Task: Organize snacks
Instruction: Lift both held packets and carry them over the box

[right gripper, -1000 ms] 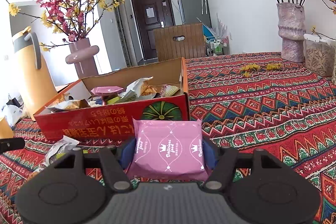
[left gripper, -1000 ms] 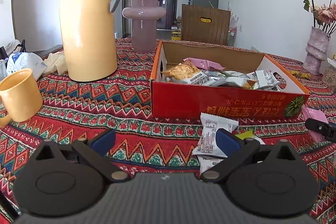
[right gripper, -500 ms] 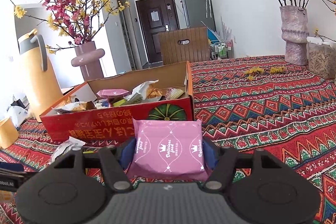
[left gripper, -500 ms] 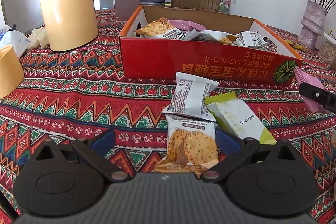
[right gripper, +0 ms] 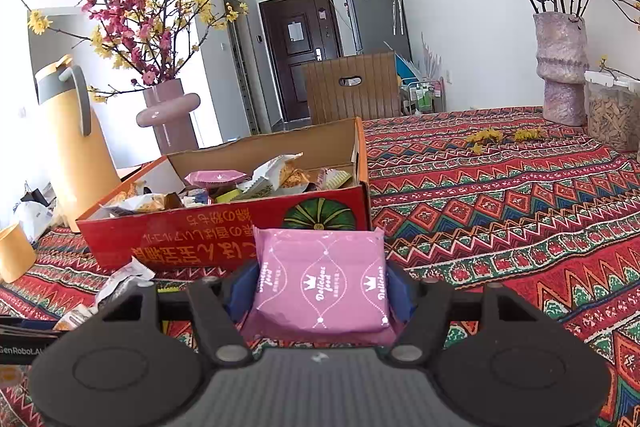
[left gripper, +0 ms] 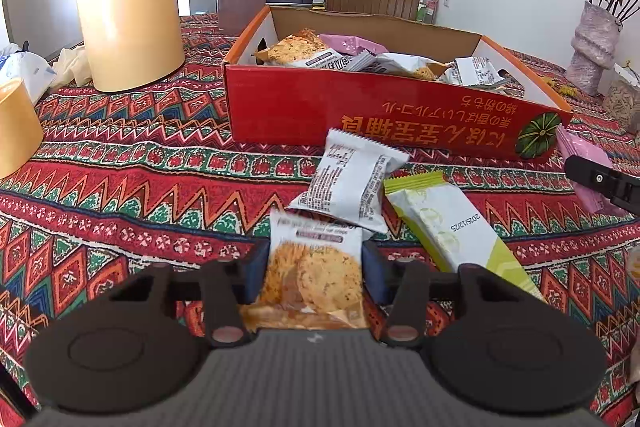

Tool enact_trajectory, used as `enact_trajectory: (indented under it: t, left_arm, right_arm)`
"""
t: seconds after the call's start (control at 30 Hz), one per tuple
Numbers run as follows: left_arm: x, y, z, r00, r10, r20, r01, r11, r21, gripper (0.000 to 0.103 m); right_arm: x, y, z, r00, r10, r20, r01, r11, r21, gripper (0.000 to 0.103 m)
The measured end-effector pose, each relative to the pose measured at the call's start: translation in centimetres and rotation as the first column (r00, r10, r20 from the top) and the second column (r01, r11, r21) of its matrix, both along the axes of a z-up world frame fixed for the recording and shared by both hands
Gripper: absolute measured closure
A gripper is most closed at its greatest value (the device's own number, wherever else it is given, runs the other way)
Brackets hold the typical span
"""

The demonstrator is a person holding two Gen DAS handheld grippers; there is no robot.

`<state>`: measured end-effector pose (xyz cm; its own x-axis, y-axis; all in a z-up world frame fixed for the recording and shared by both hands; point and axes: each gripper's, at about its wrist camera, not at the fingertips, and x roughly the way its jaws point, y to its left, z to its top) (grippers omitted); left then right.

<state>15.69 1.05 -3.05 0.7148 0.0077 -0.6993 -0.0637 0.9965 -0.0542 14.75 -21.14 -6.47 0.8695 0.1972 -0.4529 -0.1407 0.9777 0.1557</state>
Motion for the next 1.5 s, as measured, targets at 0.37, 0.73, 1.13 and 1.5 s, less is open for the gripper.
enact_trajectory:
  t: [0.37,0.73,1.13,1.5]
  left_arm:
    - [-1.4,0.6,0.9,0.998,-0.012,0.054,0.014,1.0,-0.025,0.06]
    - [-2.3,1.0,2.8,0.993,-0.011,0.121,0.014,1.0,-0.021,0.06]
    - [-1.1,1.4,5.6,0.977,0.005,0.212,-0.001,1.0,-0.019,0.059]
    - [1.6,1.5,8.6,0.958,0.017,0.287,-0.008,0.999,-0.033,0.059]
  right_arm:
    - [-0.1,0.2,0.0,1.0,-0.016,0.001,0.016,1.0,-0.016,0.037]
    - [-0.7,0.2,0.5,1.0,-0.012,0.024,0.013,1.0,-0.023,0.037]
    - [-0.3,1.0,2.9,0.997,-0.001,0.081,0.004,0.999,-0.035,0.037]
    - [2.3,2.4,5.9,0.989,0.0,0.147,0.007,0.999,-0.046,0.037]
